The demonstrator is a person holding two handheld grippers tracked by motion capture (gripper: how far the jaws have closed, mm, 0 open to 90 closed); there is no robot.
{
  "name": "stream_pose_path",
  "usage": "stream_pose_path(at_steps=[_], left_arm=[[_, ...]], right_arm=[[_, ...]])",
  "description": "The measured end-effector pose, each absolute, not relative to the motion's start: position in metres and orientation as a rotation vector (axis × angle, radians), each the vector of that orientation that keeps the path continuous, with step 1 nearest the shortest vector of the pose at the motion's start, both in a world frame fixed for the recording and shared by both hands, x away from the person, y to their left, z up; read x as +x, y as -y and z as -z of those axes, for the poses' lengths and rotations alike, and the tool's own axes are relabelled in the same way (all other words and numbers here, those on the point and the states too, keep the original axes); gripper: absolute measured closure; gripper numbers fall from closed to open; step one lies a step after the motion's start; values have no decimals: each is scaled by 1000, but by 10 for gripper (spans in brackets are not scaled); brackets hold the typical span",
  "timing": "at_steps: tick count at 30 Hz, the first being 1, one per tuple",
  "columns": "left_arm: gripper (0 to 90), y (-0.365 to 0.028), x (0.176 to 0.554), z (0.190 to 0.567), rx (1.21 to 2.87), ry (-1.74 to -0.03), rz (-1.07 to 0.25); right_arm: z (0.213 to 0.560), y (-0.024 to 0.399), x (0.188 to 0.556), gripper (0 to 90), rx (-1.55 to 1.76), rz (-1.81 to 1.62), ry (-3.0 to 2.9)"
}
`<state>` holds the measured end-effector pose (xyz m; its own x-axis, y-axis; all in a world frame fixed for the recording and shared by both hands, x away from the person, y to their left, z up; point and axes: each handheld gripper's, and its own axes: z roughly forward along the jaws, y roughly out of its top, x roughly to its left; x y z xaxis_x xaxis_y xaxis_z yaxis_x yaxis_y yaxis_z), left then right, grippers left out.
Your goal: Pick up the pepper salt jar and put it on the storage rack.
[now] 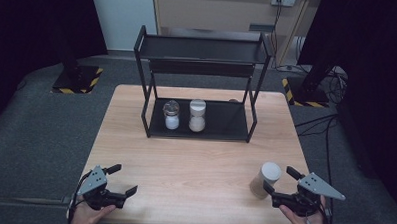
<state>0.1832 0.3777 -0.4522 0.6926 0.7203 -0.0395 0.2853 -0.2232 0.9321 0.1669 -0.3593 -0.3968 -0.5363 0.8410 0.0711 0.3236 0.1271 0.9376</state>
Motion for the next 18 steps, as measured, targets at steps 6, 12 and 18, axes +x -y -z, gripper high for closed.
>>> stream_pose_path(at_steps=[6,12,18], left_arm=[[17,-378,183,452,1803,-797,-493],[17,-378,183,452,1803,-797,-493],[17,-378,183,452,1803,-796,-494]], right_arm=[[395,355,177,76,1131,-1368,-1957],[397,352,189,134,1152,-1328,-1990],[397,347,196,236,1144,-1291,-2027]])
